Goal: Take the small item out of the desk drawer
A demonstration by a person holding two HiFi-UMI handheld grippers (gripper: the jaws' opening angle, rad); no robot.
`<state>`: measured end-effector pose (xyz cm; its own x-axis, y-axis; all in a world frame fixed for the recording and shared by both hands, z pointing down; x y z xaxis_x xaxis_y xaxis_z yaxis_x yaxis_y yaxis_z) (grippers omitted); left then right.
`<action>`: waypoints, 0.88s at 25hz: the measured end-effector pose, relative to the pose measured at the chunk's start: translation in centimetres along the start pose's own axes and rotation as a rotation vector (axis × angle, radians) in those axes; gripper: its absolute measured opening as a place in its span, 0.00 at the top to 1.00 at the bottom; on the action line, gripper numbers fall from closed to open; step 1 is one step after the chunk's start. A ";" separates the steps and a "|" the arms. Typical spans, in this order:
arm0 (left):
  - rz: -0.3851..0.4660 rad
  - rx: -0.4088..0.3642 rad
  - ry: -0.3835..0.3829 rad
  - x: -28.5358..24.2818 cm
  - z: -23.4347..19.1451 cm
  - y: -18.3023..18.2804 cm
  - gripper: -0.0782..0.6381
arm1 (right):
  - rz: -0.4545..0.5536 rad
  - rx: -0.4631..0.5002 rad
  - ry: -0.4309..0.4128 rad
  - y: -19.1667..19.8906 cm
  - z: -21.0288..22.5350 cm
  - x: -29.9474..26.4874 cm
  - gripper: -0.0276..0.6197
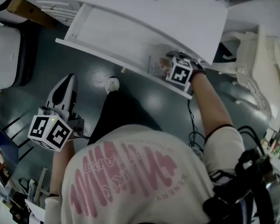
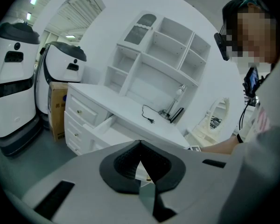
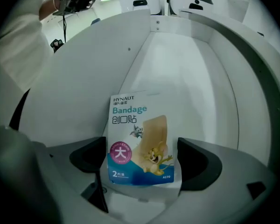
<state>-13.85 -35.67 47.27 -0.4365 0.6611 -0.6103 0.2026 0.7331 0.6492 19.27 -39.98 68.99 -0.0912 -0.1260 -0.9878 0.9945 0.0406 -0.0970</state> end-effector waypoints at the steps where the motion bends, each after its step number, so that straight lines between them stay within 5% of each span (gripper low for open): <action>1: 0.000 0.002 -0.001 0.1 -0.1 0.0 0.85 | 0.003 -0.006 0.019 0.0 0.3 0.0 0.23; 22: 0.059 0.010 0.007 1.2 0.7 -0.4 0.85 | 0.139 -0.338 0.063 0.6 2.4 2.3 0.26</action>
<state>-13.86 -35.07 45.96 -0.4297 0.7023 -0.5676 0.2371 0.6943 0.6795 19.77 -42.63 66.90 0.0300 -0.0354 -0.9989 0.9253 0.3791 0.0144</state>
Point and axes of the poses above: the fingertips, and each gripper's own axes: x backward along the fingers, z to its right, y out of its underside, the point moved 2 cm from there along x, backward along the fingers, and after that the axes turned 11 degrees about -z, right-handed, at the moved point
